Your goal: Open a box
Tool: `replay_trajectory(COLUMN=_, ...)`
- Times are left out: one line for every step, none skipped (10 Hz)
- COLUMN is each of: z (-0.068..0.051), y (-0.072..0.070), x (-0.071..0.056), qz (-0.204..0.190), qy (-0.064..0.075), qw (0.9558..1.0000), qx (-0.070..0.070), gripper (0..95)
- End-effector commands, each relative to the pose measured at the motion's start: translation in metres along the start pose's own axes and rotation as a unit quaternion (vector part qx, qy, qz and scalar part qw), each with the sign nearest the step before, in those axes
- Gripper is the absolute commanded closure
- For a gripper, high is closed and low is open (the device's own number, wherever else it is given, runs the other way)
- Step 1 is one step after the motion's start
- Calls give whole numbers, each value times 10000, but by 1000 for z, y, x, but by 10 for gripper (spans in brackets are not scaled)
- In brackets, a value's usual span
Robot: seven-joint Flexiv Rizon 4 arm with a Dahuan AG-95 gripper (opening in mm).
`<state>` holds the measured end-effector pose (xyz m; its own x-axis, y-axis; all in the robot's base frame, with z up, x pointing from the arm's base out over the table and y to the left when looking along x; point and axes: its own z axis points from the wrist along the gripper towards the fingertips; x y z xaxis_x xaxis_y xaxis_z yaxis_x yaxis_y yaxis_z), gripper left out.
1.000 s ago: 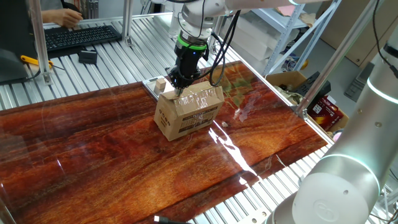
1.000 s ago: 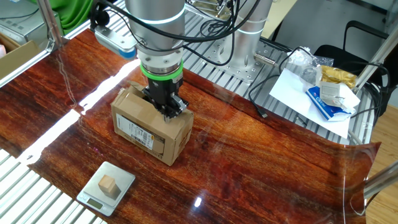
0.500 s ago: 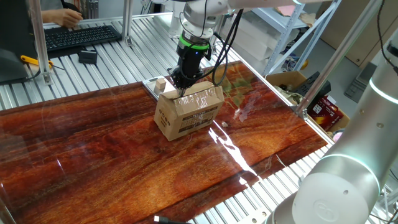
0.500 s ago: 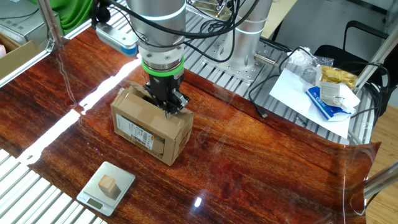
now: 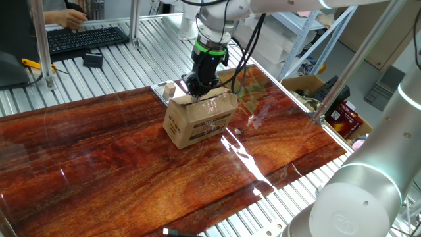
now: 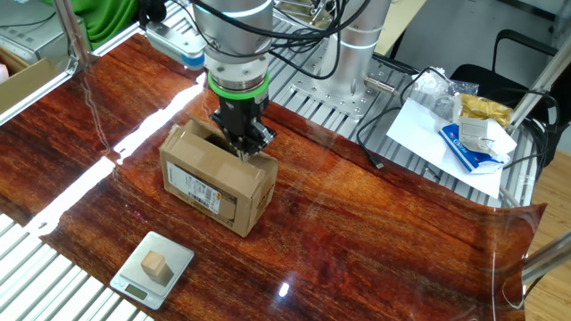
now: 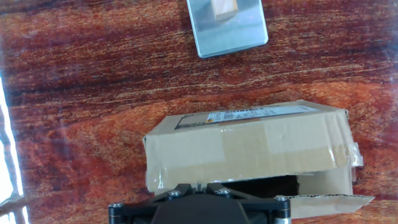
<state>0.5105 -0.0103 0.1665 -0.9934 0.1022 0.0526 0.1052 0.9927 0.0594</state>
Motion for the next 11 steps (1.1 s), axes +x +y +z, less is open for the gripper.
replay_trajectory(z=-1, y=-2, x=3, qz=-21, qy=-1, qw=10000, qx=13, gripper=950)
replay_trajectory(z=-1, y=-3, x=5, qz=-31, qy=4, qw=10000, qx=15, gripper=950)
replay_trajectory(z=-1, y=-3, x=8, qz=-35, qy=13, qw=10000, qx=15, gripper=950)
replay_trajectory(z=-2, y=-4, x=12, qz=-34, qy=16, qw=10000, qx=14, gripper=950)
replay_trajectory(z=-2, y=-4, x=15, qz=-33, qy=17, qw=10000, qx=14, gripper=950)
replay_trajectory(z=-3, y=-5, x=19, qz=-34, qy=16, qw=10000, qx=13, gripper=950)
replay_trajectory(z=-3, y=-5, x=22, qz=-37, qy=15, qw=10000, qx=12, gripper=950)
replay_trajectory(z=-4, y=-6, x=26, qz=-44, qy=9, qw=10000, qx=13, gripper=950)
replay_trajectory(z=-4, y=-7, x=29, qz=-47, qy=13, qw=10000, qx=14, gripper=950)
replay_trajectory(z=-3, y=-7, x=32, qz=-50, qy=11, qw=10000, qx=13, gripper=950)
replay_trajectory(z=-3, y=-8, x=36, qz=-48, qy=6, qw=10000, qx=13, gripper=950)
